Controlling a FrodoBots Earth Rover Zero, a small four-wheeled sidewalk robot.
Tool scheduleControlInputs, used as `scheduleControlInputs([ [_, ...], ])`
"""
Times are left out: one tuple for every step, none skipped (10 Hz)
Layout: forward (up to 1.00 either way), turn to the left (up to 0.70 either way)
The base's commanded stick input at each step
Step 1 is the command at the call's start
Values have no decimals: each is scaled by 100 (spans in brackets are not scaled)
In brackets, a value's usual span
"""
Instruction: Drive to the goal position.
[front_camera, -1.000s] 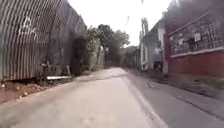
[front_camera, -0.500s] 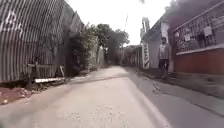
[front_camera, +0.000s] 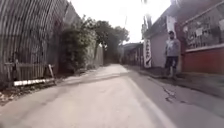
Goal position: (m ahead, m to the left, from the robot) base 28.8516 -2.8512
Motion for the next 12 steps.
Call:
scheduleControlInputs([
  [100,0],
  [100,0],
  [100,0],
  [100,0],
  [100,-19],
  [100,-27],
  [100,-9],
  [100,0],
  [100,0],
  [100,0],
  [100,0],
  [100,0],
])
